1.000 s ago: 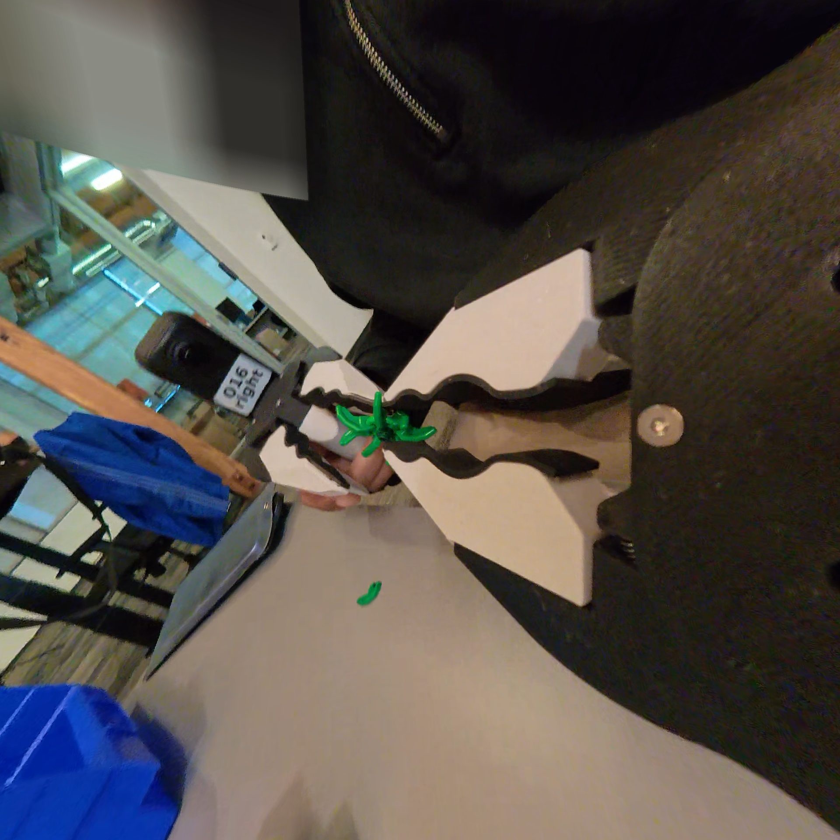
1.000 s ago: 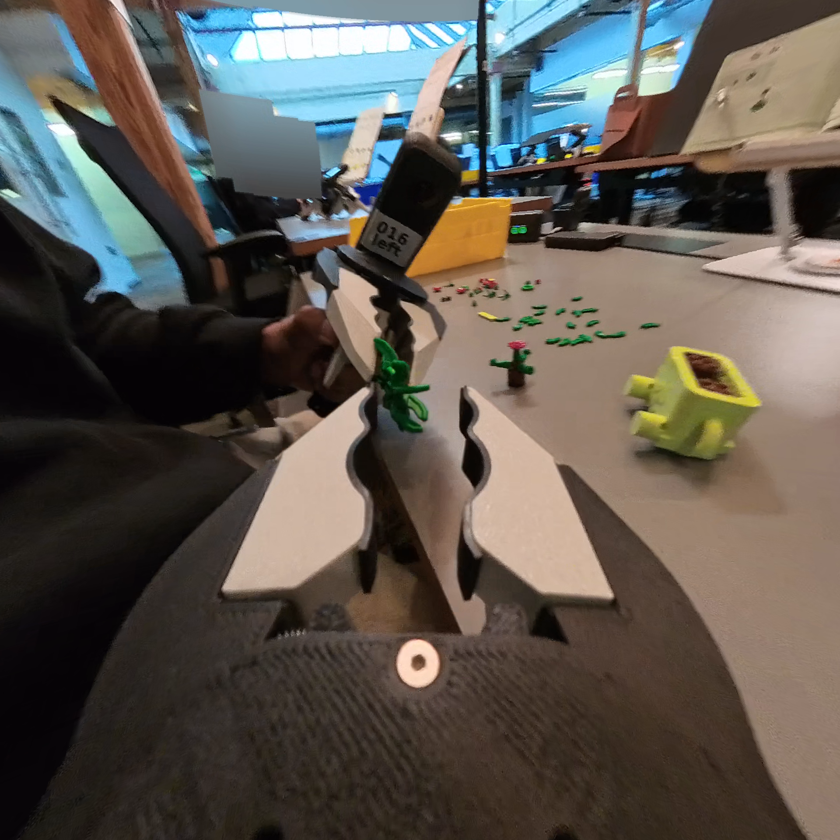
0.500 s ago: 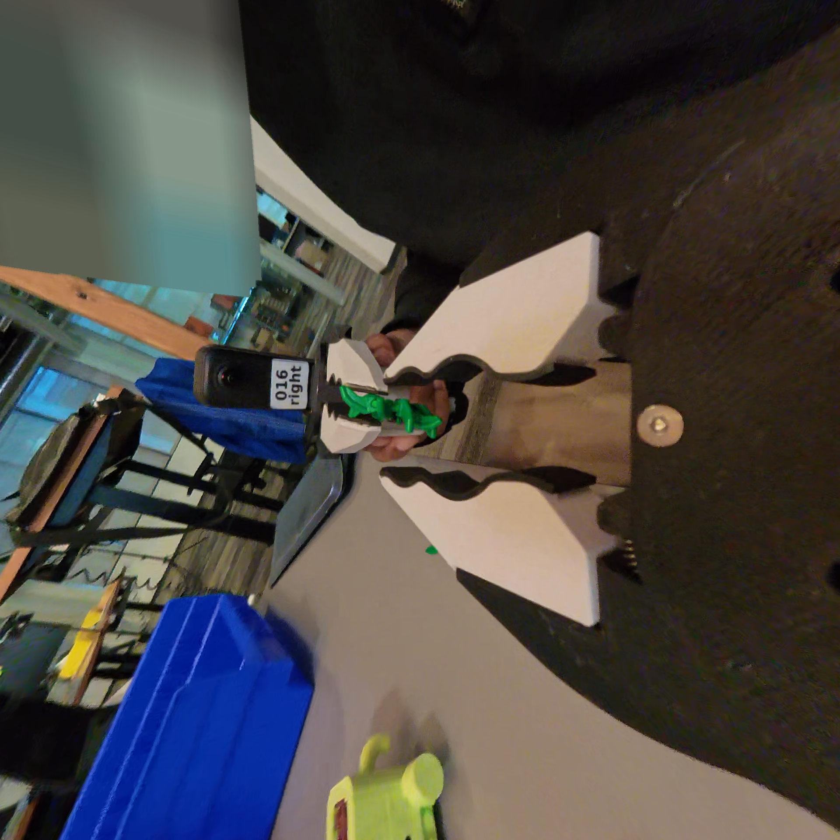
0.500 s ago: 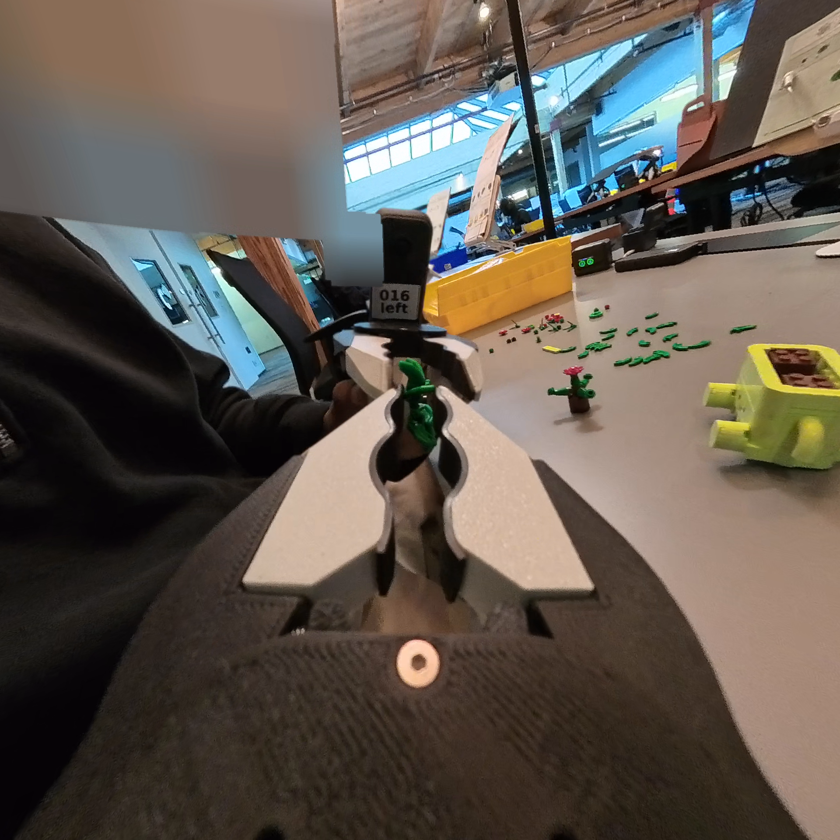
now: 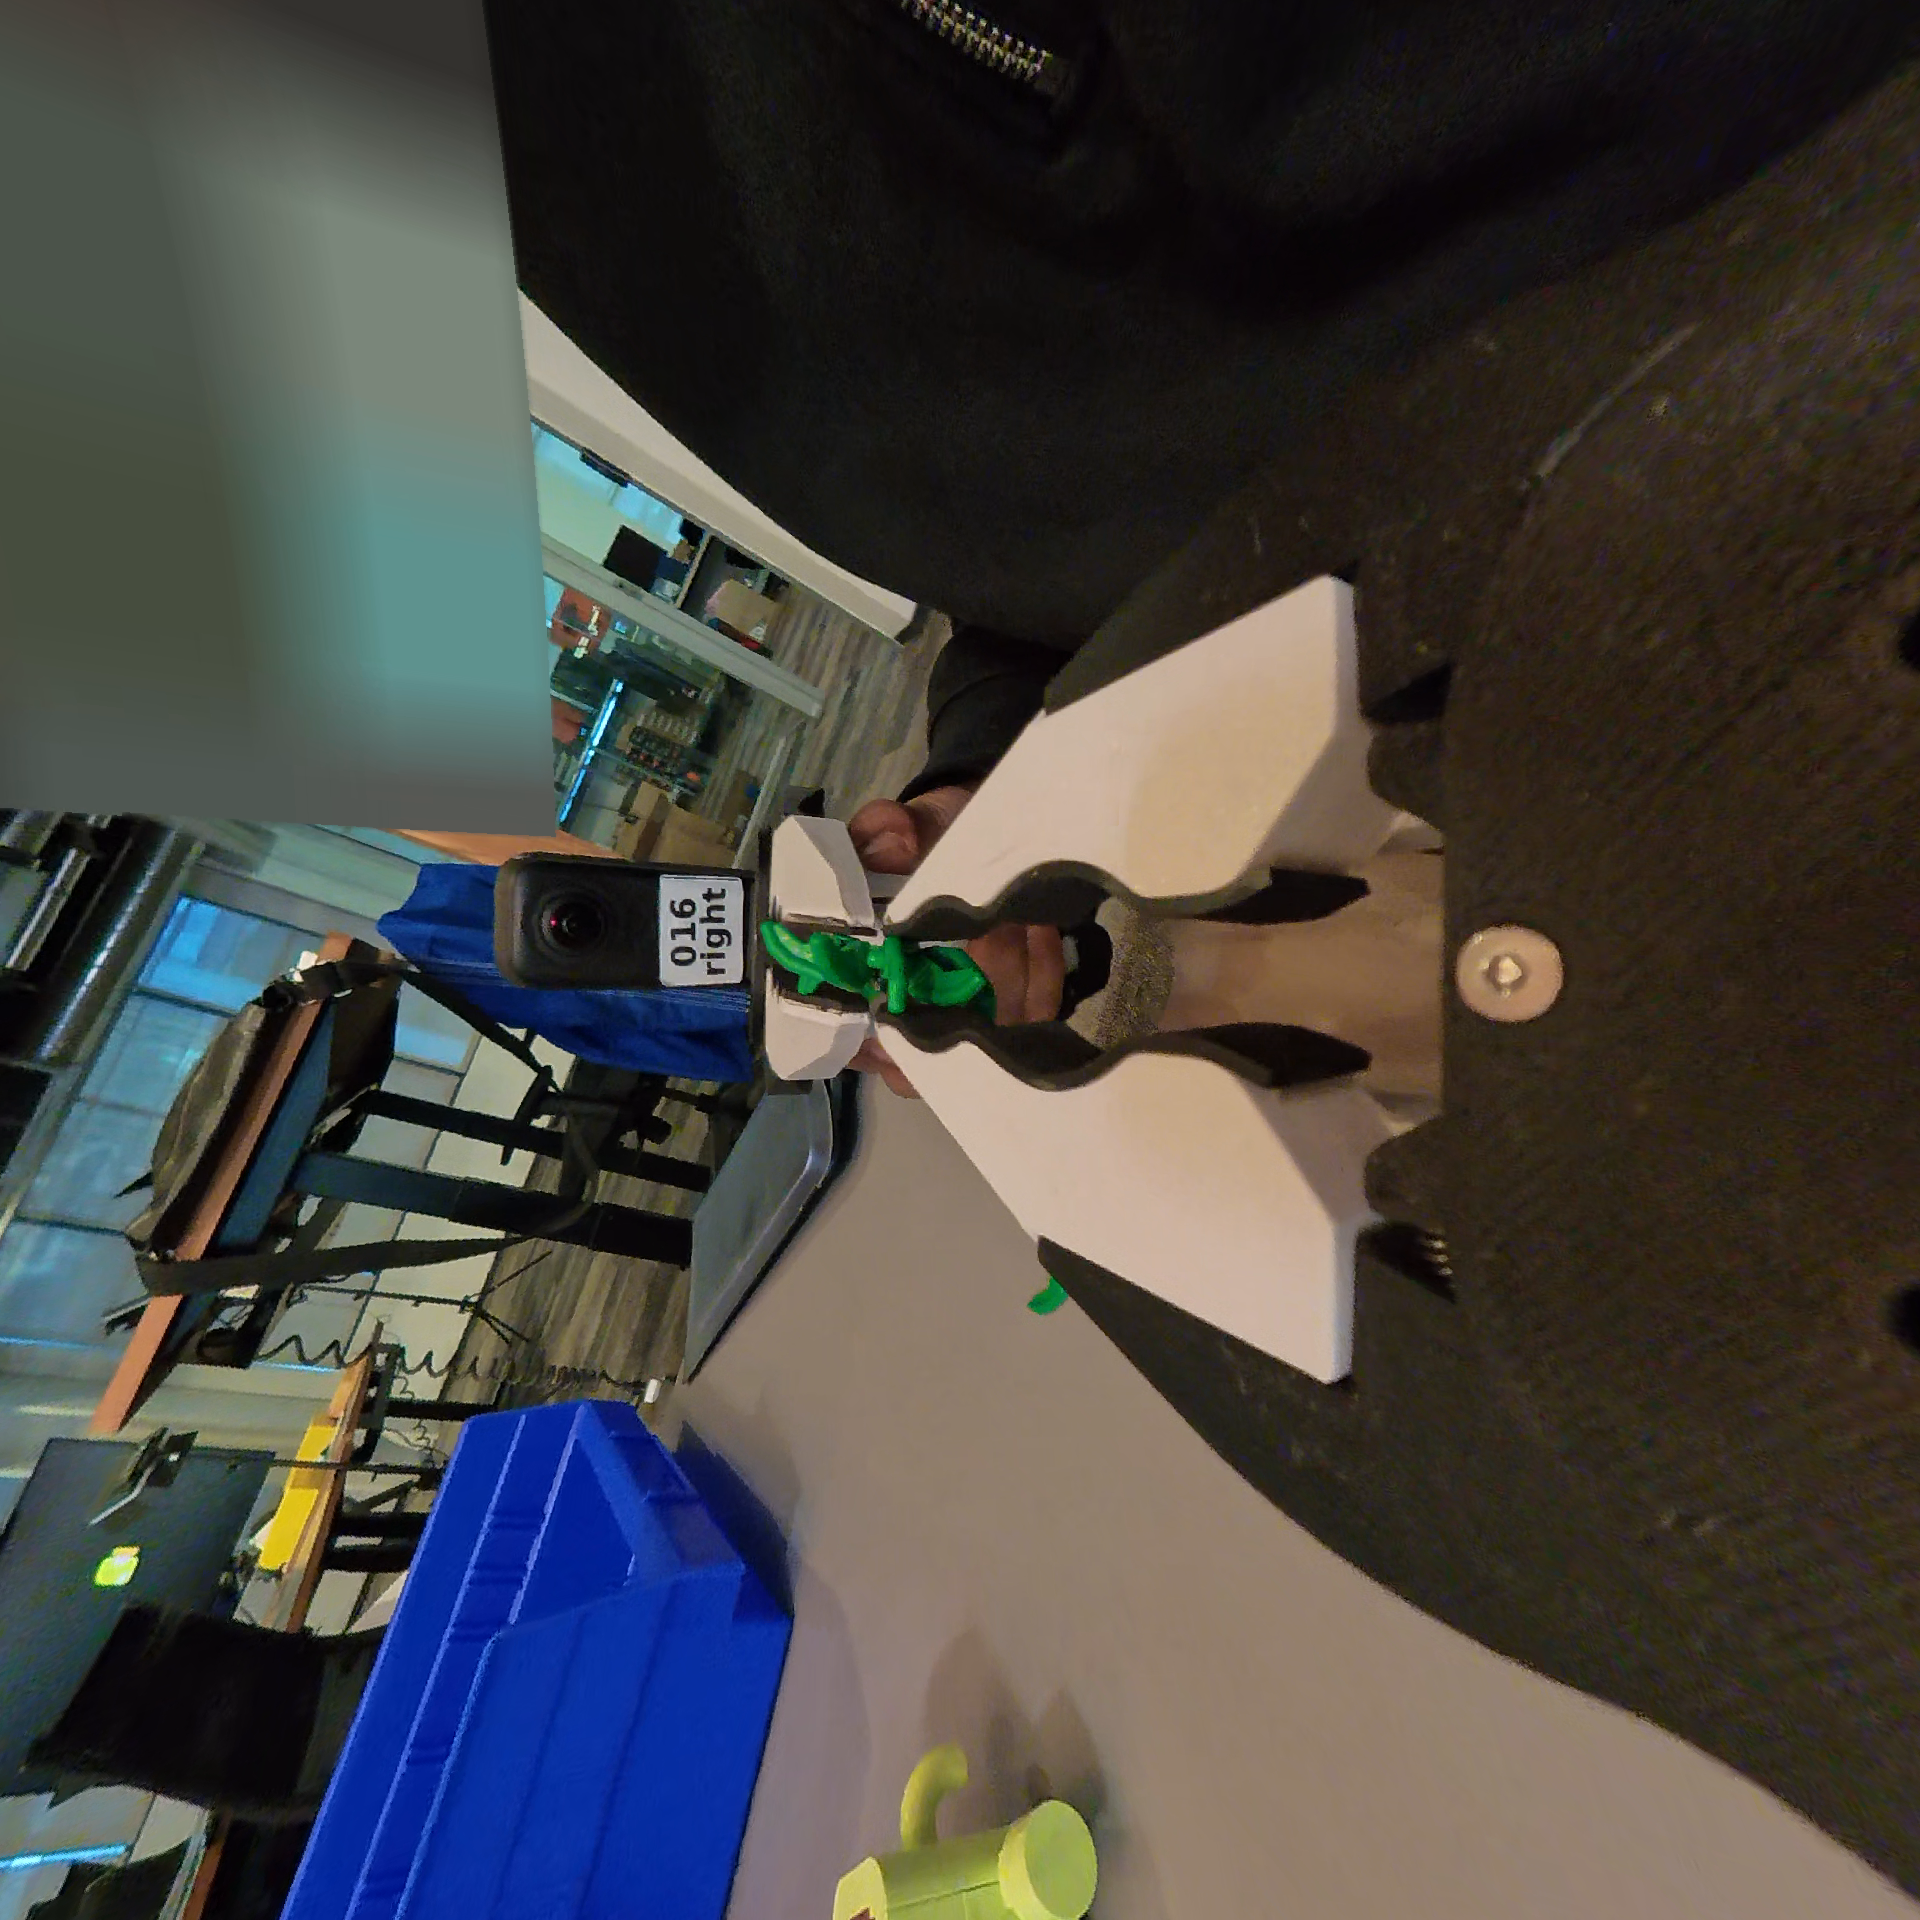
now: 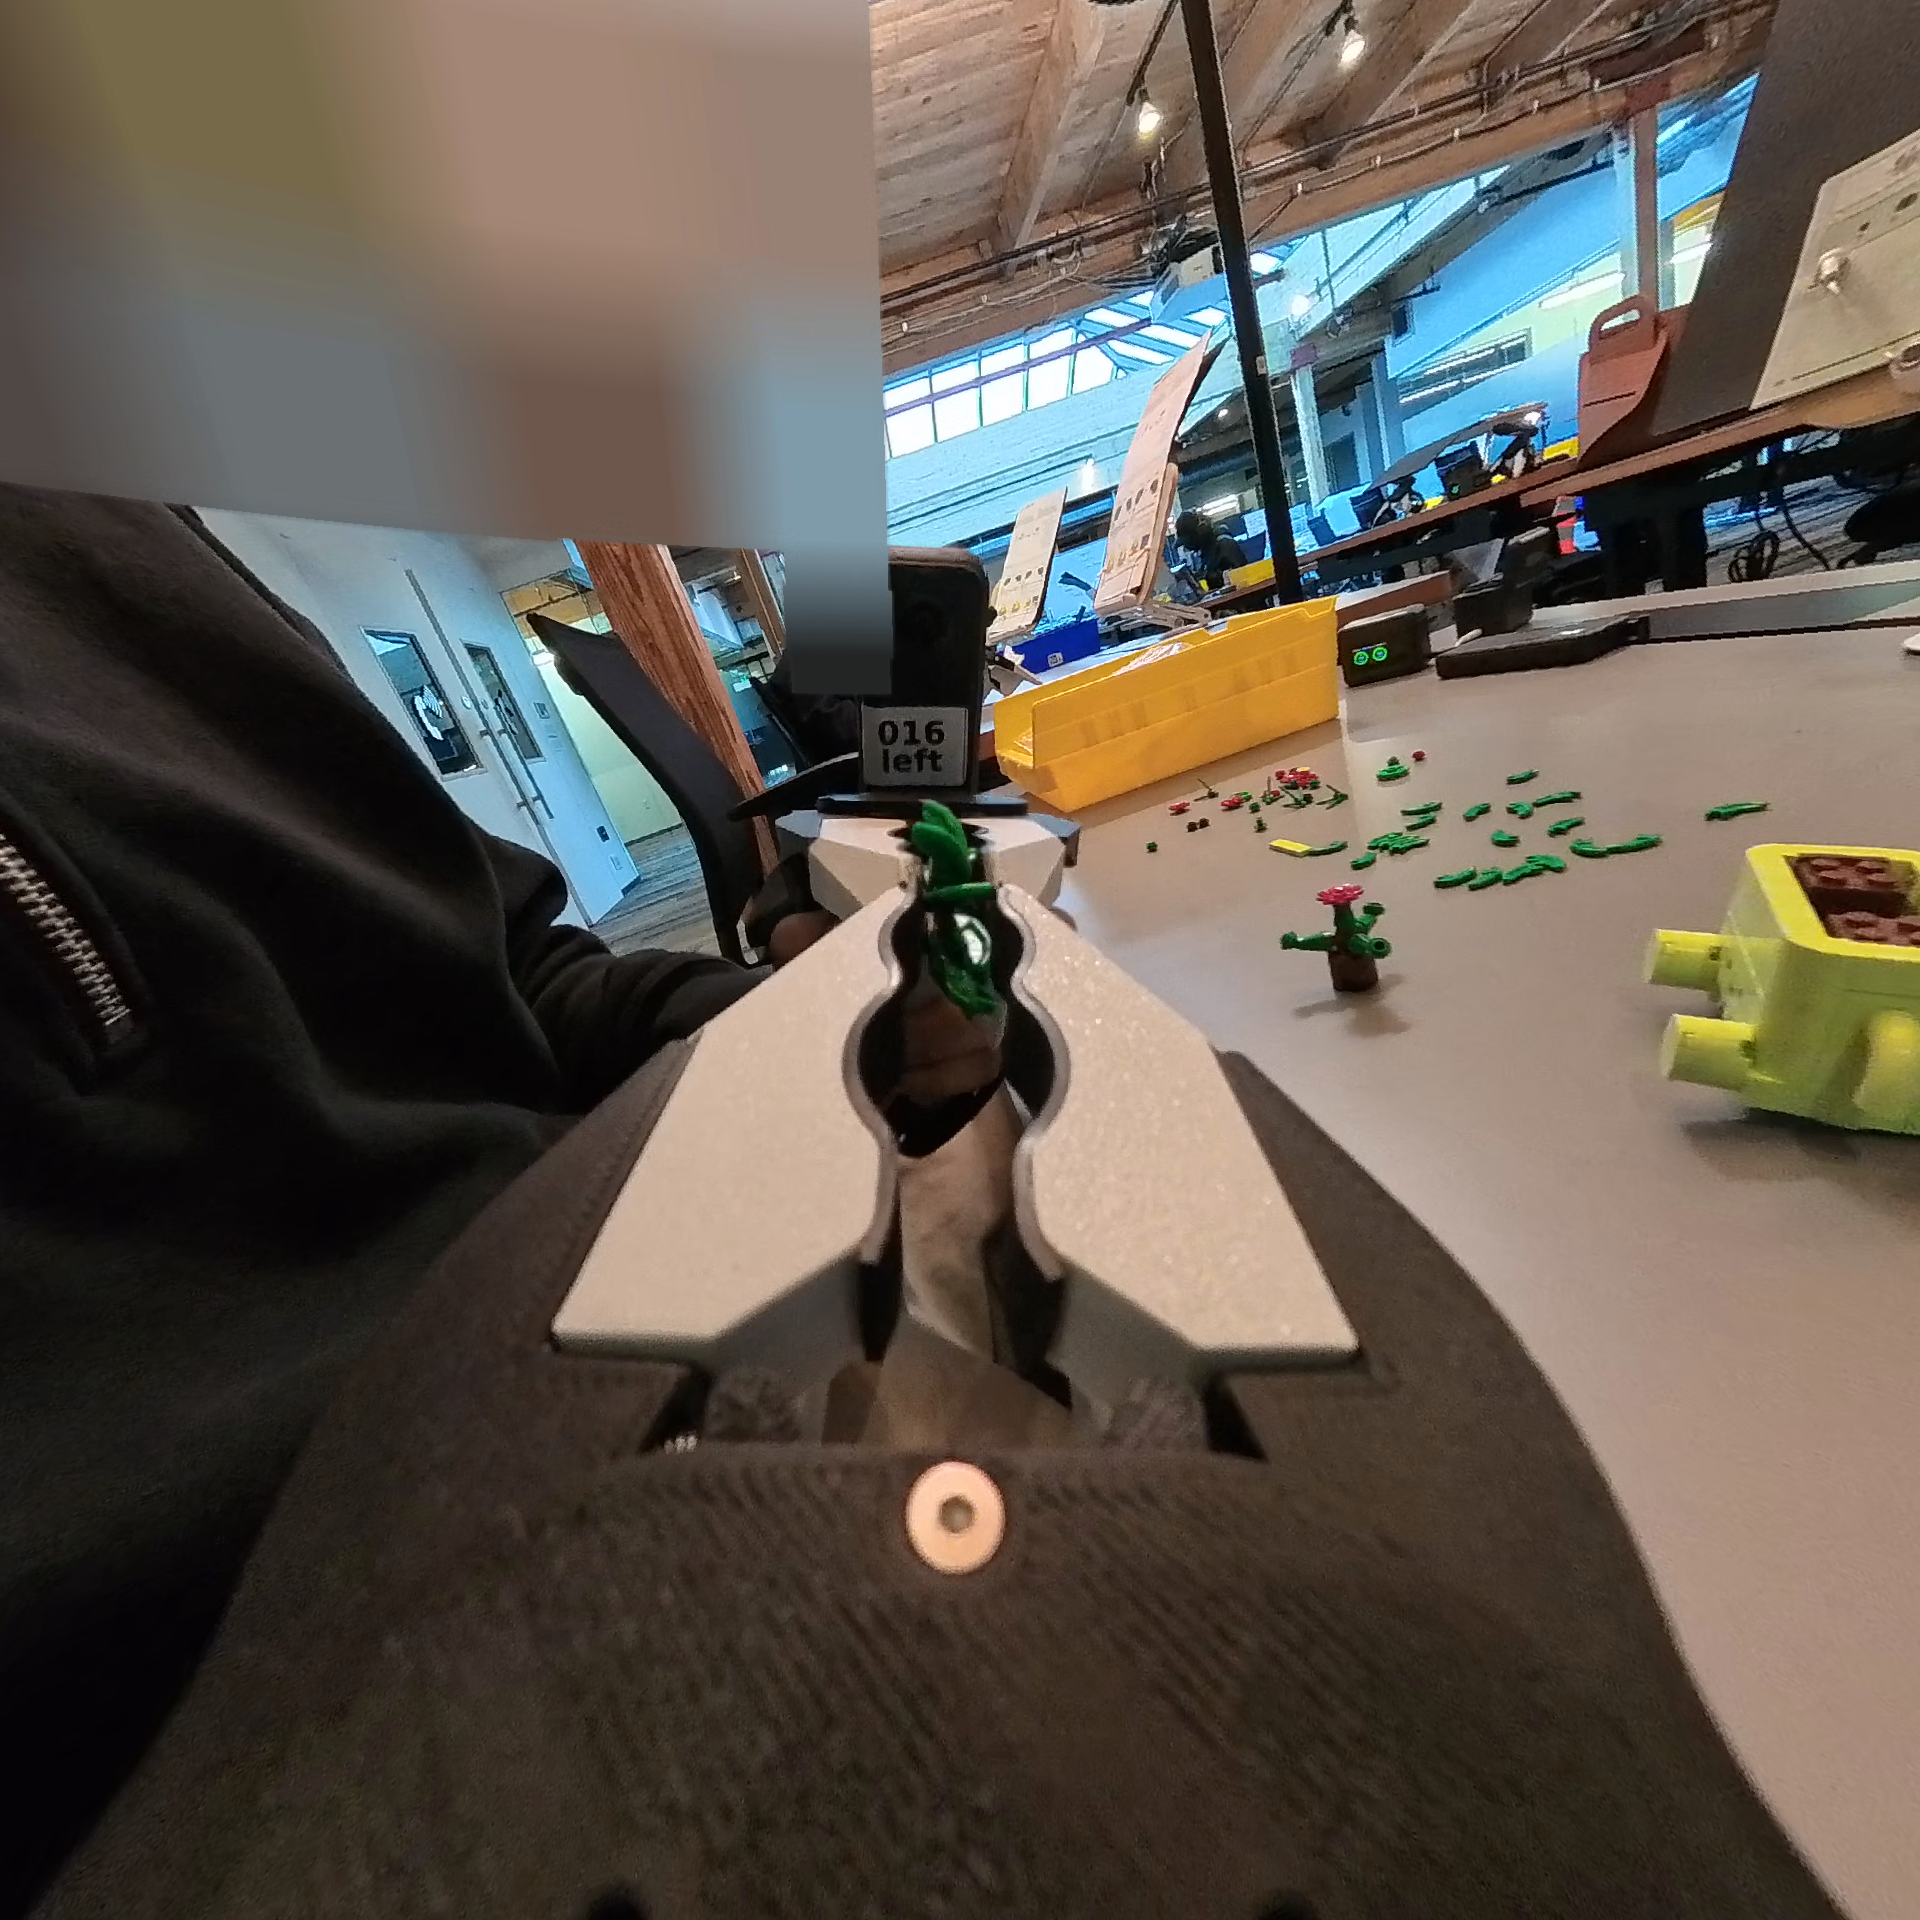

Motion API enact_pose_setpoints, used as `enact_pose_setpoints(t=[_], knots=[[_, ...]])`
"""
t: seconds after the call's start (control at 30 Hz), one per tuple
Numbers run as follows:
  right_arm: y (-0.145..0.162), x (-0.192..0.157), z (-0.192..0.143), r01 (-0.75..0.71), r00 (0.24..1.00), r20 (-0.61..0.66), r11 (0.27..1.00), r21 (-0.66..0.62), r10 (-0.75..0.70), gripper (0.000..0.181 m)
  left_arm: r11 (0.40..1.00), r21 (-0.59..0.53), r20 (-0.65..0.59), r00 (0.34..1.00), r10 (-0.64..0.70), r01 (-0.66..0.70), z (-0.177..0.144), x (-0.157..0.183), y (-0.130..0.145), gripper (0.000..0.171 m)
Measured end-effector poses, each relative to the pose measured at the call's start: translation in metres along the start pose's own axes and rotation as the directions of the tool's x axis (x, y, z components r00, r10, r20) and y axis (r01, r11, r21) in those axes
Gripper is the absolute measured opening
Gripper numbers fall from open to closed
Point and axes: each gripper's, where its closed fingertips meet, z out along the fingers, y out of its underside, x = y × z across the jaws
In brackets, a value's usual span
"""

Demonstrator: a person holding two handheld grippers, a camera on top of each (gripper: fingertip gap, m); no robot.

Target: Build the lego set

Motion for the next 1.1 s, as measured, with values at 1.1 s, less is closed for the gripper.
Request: enact_pose_setpoints(t=[1.1], knots=[[0.025, -0.013, -0.003, 0.178, 0.984, 0.062, 0.961, -0.210, -0.169, 0.008, 0.780, -0.520, -0.085, 0.930, 0.357, -0.347, -0.003, 0.004, 0.035, 0.009]])
